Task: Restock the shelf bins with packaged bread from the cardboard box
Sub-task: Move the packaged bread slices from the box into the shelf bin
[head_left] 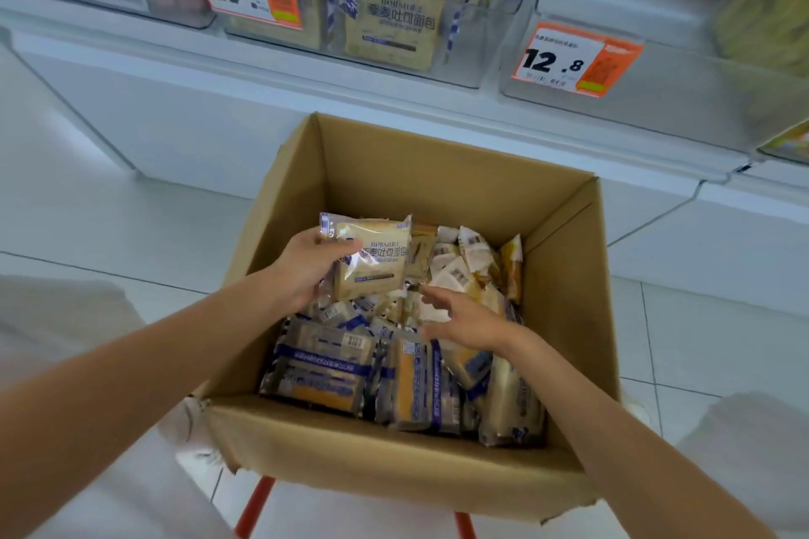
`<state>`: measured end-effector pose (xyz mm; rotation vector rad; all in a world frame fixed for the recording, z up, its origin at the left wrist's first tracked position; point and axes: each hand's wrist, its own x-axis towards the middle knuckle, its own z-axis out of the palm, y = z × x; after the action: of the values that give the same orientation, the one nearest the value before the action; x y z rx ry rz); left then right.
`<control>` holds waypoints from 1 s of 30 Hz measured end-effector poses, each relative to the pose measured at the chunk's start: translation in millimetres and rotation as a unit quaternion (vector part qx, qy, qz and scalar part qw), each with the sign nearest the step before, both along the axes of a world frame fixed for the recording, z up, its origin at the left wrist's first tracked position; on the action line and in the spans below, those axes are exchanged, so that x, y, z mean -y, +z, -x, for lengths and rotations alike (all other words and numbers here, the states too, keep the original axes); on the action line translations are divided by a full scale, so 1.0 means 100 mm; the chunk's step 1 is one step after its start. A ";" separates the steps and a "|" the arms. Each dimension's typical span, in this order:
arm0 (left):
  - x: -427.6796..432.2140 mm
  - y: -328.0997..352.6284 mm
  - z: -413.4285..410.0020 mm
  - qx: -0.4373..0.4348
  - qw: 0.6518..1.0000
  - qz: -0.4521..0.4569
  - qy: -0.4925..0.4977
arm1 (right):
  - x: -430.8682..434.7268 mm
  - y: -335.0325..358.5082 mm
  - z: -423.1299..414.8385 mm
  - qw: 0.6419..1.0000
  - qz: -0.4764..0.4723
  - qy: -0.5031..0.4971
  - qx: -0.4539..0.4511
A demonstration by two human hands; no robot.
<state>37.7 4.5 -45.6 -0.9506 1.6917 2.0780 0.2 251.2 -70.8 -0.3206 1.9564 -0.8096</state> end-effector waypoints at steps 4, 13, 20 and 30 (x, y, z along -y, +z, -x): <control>0.02 -0.04 -0.06 -0.008 1.000 0.001 0.009 | 0.10 -0.29 -0.14 0.987 -0.092 0.131 0.012; -0.04 -0.05 0.01 -0.042 0.992 0.099 0.068 | 0.04 0.19 0.35 0.975 -0.013 -0.139 -0.175; -0.37 0.21 0.05 -0.024 0.997 -0.071 0.003 | 0.48 0.63 0.03 0.981 0.104 -0.109 -0.120; -0.27 0.31 0.22 -0.031 0.996 -0.073 -0.027 | 0.22 0.71 0.26 0.931 0.046 -0.122 -0.341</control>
<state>15.7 31.1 -14.3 -0.7938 1.5524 2.1819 -26.0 229.6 0.5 -0.4662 2.6506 -1.0466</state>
